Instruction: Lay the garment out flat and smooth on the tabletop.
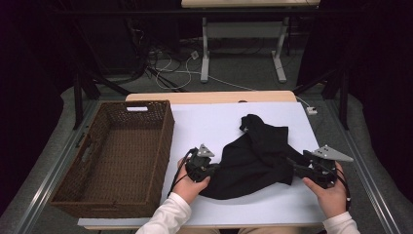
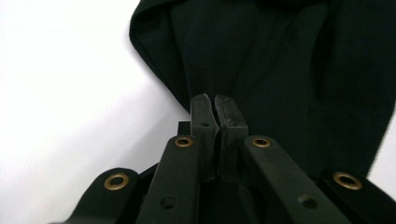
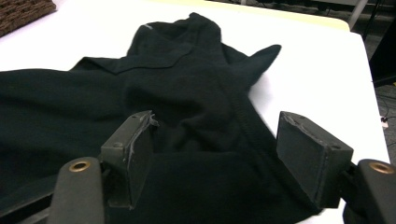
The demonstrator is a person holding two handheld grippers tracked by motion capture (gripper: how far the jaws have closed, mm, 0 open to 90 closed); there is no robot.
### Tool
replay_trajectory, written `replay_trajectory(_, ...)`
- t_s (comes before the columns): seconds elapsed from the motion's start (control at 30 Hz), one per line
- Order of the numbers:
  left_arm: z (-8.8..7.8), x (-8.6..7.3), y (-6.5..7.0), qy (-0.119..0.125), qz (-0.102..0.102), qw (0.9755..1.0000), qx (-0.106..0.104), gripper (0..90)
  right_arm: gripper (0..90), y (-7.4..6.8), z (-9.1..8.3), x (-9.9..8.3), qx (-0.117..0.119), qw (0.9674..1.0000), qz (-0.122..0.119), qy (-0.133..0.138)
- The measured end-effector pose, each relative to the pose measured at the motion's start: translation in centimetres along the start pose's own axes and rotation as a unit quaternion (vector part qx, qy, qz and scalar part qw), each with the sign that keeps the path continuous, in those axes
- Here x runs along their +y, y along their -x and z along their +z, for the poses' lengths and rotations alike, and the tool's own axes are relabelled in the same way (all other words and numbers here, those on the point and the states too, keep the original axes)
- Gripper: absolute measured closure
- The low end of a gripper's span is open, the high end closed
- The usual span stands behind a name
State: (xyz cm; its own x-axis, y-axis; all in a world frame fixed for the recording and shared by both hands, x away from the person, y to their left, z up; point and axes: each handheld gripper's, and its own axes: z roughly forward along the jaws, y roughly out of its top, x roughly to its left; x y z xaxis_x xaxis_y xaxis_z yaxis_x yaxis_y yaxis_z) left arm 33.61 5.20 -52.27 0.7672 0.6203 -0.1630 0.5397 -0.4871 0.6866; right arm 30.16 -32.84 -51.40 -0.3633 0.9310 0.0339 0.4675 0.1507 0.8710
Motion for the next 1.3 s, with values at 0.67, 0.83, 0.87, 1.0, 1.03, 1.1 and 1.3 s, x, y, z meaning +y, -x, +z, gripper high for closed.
replay_trajectory(0.67, -2.9, -4.3, 1.5, -0.025, -0.008, 0.9992, -0.029, 82.7, 28.6, -4.9, 2.4, 1.7, 0.053, 0.9961, -0.067, -0.021)
replay_trajectory(0.83, -3.4, -3.6, 1.5, -0.008, -0.007, 0.9999, -0.013, 67.3, 32.2, -6.0, 2.7, 1.8, 0.080, 0.9938, -0.072, -0.029)
replay_trajectory(0.87, -3.5, -3.5, 1.3, -0.008, -0.005, 0.9999, -0.010, 65.5, 33.1, -6.3, 2.7, 1.8, 0.085, 0.9934, -0.071, -0.027)
replay_trajectory(1.0, -3.4, -3.4, 0.9, -0.010, -0.014, 0.9998, -0.009, 66.2, 34.5, -7.5, 2.8, 1.6, 0.109, 0.9905, -0.076, -0.034)
replay_trajectory(1.03, -3.3, -3.5, 0.9, -0.013, -0.015, 0.9997, -0.011, 66.2, 34.9, -7.9, 2.8, 1.6, 0.112, 0.9895, -0.082, -0.038)
replay_trajectory(1.1, -2.9, -3.8, 0.8, -0.021, -0.013, 0.9996, -0.013, 68.4, 34.8, -9.0, 2.9, 1.4, 0.125, 0.9870, -0.092, -0.043)
replay_trajectory(1.3, -2.2, -4.5, 1.2, -0.034, -0.016, 0.9984, -0.042, 86.6, 34.7, -10.5, 3.1, 1.1, 0.132, 0.9832, -0.115, -0.053)
